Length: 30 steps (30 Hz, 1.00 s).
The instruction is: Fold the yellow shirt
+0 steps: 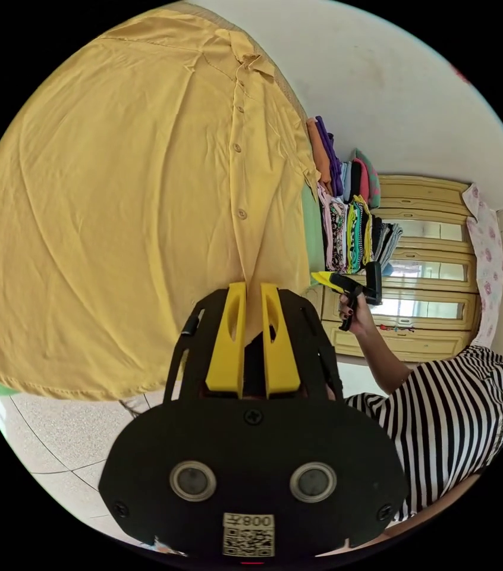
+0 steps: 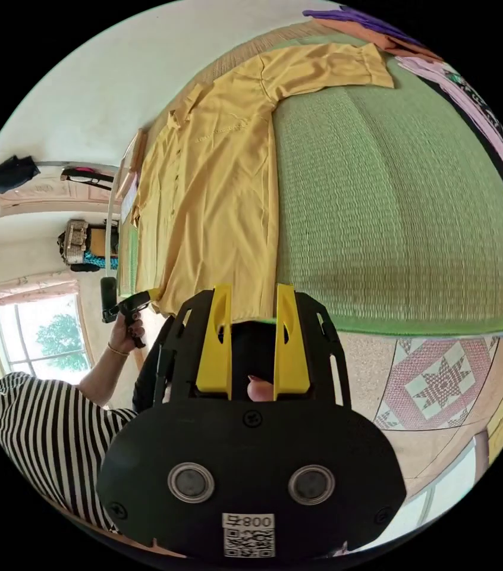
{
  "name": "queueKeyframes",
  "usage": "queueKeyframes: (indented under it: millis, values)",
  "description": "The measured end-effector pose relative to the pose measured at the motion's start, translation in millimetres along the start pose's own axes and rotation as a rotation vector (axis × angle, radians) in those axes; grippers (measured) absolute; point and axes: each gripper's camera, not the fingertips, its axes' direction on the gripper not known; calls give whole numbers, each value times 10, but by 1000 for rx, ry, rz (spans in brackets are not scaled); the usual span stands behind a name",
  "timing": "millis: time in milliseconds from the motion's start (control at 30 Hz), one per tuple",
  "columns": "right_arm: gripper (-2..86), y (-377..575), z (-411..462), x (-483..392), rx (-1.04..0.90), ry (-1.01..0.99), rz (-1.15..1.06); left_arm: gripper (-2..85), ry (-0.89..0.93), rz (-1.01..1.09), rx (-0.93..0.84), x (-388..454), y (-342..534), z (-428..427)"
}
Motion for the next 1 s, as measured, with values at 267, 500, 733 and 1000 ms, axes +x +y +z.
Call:
queueKeyframes:
  millis: [267,500,733,1000]
  values:
    - [125,167,193,-460,-43,259,-71,36,-57,-4,-18,67,22,49]
    - [114,316,209,-536,-73,309,-68,26,-54,-23,3,107,-11,34]
    - [94,594,57,-356,-55,272,-23,34,-57,-20,-7,137,-30,32]
    - [58,576,125,-844,11,299,-140,51,-54,-24,-10,147,-23,-22]
